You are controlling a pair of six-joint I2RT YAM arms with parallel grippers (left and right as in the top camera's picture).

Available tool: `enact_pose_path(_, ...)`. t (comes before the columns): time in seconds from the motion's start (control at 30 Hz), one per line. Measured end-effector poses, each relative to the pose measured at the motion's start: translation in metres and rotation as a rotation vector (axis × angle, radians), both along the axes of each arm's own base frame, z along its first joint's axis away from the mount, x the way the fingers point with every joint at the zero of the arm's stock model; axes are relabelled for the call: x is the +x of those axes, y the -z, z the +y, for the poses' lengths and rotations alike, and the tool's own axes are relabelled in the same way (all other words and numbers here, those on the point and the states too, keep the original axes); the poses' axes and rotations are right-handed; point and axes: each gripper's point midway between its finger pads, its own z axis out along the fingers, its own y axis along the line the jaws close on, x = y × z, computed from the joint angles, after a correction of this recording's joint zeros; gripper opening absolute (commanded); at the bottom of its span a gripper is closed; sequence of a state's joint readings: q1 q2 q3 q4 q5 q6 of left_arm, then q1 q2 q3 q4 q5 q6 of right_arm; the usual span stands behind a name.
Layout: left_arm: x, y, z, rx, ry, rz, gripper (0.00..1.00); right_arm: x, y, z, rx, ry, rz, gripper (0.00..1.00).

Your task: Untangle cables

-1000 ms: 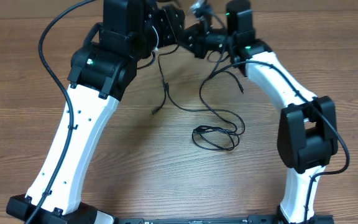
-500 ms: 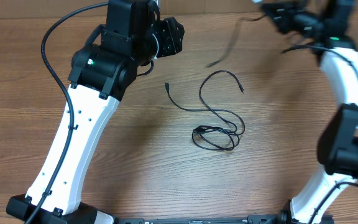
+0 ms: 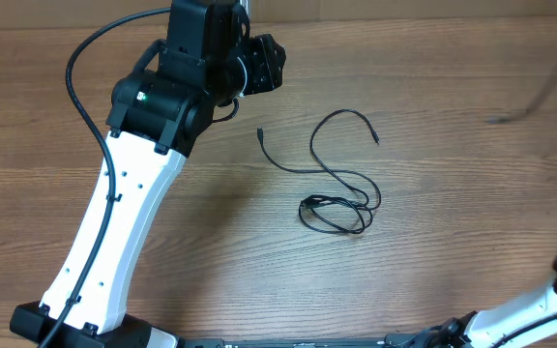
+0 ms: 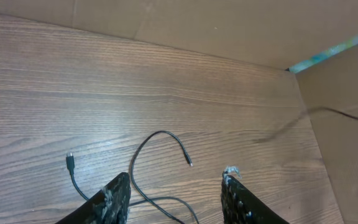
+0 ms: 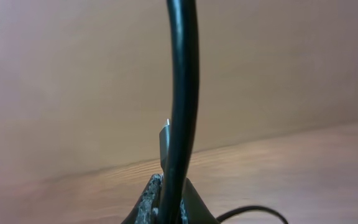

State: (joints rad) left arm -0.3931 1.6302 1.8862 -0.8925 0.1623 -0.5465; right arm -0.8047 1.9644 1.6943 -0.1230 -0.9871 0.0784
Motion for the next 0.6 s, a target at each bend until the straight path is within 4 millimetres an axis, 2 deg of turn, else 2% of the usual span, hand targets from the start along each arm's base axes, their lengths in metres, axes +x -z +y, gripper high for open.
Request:
enact_pose_path(0.07,0.0,0.0,0.0,0.0,0.001,0.002,0.47,-0.018,0.0,-0.027,0.0,0.059,0.002,0.04)
enact_pose_path(0.3,-0.006,0.005,-0.003,-0.005,0.023,0.033,0.48,-0.065,0.006,-0.091,-0.003,0.226,0.024,0.04)
enact_pose_path(0.33,-0.007,0.005,-0.003,-0.006,0.026,0.034,0.48,-0.071,0.006,-0.099,-0.006,0.248,0.026,0.13)
enact_pose_path(0.37,-0.007,0.005,-0.003,-0.008,0.028,0.035,0.49,-0.076,0.007,-0.106,-0.009,0.271,0.029,0.75)
enact_pose_path(0.4,-0.007,0.005,-0.004,-0.01,0.031,0.036,0.5,-0.083,0.008,-0.114,-0.009,0.302,0.037,1.0)
enact_pose_path(0.53,-0.01,0.008,-0.004,-0.007,0.04,0.05,0.49,-0.089,0.015,-0.124,0.003,0.352,0.065,1.0)
enact_pose_path(0.6,-0.012,0.01,-0.004,0.006,0.048,0.059,0.36,-0.089,0.018,-0.124,0.006,0.362,0.079,1.0)
